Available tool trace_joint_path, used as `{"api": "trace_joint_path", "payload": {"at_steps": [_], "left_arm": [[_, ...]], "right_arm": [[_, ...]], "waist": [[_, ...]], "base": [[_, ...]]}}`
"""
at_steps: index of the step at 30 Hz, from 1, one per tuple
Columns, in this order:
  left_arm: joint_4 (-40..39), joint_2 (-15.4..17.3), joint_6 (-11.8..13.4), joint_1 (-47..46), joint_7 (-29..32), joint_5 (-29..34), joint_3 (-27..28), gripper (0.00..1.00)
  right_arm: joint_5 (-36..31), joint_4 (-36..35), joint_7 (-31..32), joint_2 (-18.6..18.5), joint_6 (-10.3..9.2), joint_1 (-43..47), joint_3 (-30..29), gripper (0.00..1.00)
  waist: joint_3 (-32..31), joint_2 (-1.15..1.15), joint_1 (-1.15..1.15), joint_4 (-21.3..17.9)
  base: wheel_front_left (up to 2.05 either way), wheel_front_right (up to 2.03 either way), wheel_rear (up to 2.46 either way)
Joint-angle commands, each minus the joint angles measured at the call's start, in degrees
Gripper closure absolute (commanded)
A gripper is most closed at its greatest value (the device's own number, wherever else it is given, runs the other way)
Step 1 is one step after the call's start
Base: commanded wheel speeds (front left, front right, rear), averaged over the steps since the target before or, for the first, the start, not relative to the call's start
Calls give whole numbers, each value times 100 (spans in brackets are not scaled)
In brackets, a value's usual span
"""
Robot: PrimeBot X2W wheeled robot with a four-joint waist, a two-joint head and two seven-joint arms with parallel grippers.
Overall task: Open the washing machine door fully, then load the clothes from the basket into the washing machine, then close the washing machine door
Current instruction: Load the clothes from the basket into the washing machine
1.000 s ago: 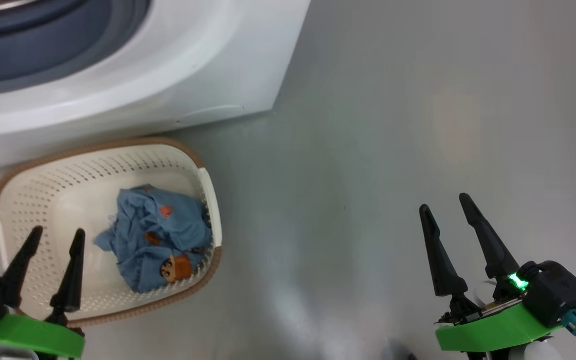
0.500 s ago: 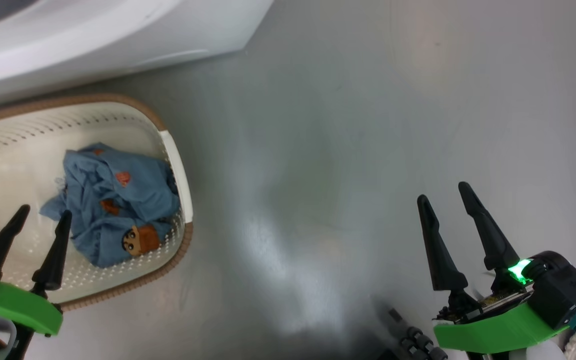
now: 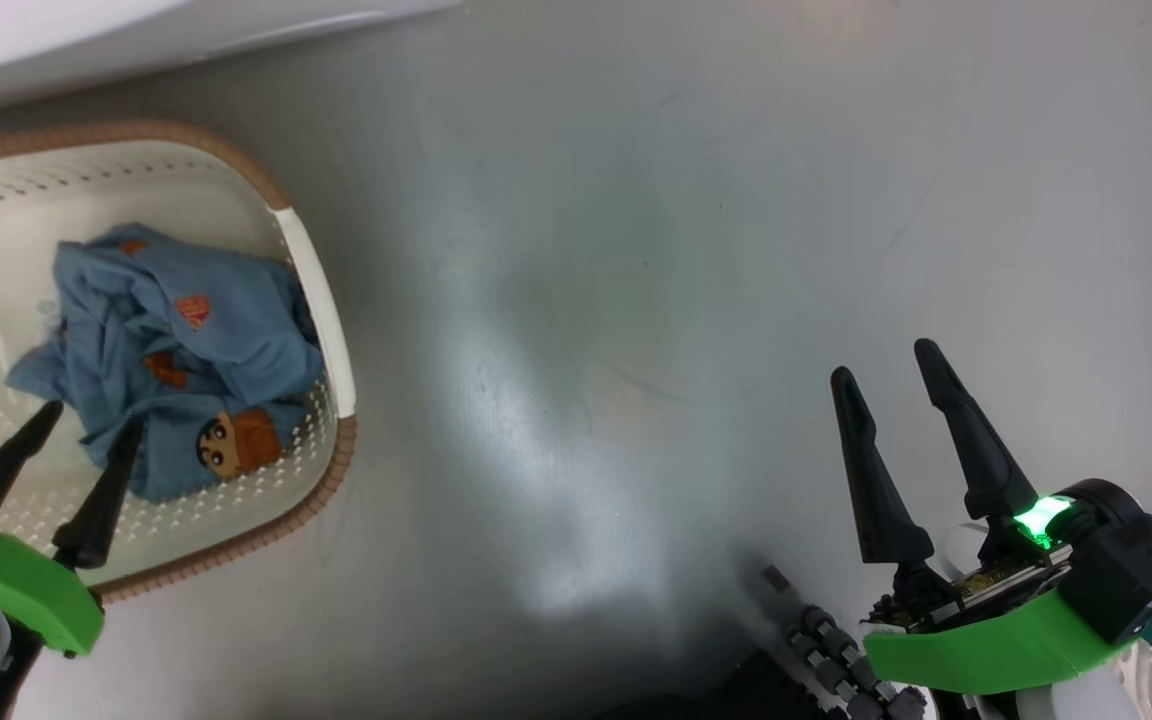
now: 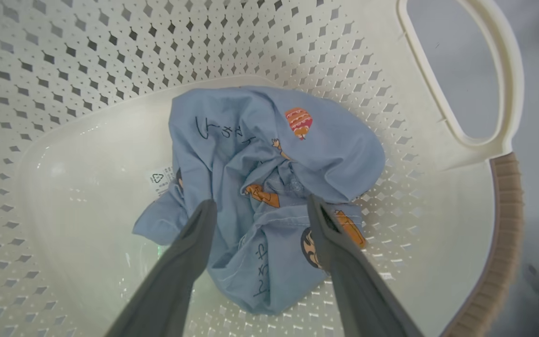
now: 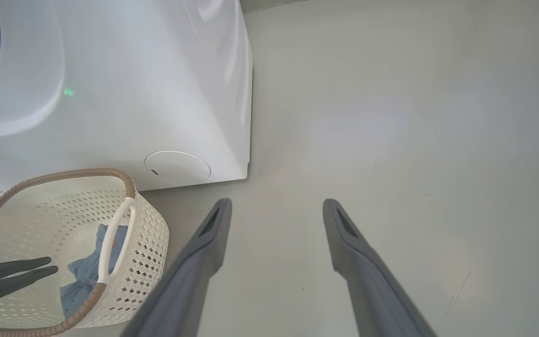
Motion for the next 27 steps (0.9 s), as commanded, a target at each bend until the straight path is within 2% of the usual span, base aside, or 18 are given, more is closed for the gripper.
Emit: {"api": "trace_joint_path", "payload": {"at_steps": [1, 16, 27], "left_arm": [[20, 293, -16, -65, -46, -67, 56, 0], [576, 710, -16, -915, -46, -513, -843, 0], [1188, 515, -16, -1448, -39, -627, -1345, 0]], "right_arm": [[92, -131, -44, -43, 9, 124, 146, 0], [238, -247, -44, -43, 9, 211, 338, 0], [271, -278, -44, -43, 9, 481, 326, 0]], "waist": [[92, 0, 0, -47], [573, 0, 0, -341], [599, 0, 0, -391]], "base": [[0, 0, 0], [0, 0, 0], [0, 0, 0]]}}
